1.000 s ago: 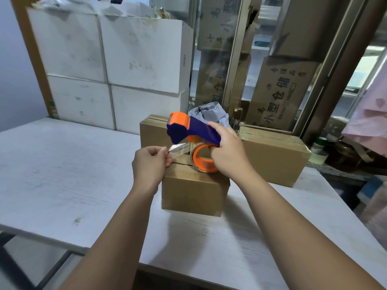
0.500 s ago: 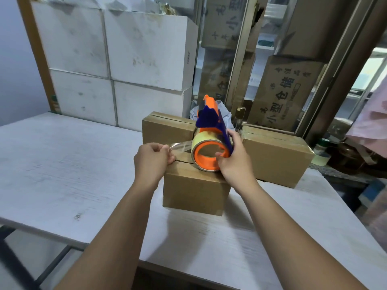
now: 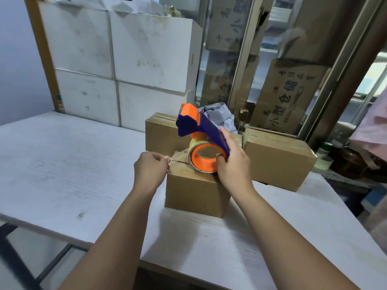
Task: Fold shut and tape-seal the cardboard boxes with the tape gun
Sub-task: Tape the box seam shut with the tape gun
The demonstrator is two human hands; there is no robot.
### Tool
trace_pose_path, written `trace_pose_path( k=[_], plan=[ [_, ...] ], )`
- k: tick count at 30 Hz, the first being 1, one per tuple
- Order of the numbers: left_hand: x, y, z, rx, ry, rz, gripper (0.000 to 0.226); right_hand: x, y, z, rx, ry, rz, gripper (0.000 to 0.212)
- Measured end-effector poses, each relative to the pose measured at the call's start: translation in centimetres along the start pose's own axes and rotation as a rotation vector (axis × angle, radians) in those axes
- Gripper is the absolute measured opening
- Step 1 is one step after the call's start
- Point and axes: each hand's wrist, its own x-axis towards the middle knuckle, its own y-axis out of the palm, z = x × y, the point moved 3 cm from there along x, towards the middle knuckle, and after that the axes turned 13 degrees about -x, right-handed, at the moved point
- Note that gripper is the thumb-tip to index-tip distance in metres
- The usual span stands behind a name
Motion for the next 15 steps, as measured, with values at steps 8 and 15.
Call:
trace_pose_path(
  k=[8,15],
  plan=[
    [0.24,0.13,0.23,0.009,-0.023,0.025,0.02,-0.12,-0.01,0.22,-0.035,-0.02,-0.008,0.074],
    [-0.07,0.34,0.62,-0.022,-0.06,0.039,0.03,-0.18,0.09,0.27,-0.019,-0.015,-0.011,0.073]
  ],
)
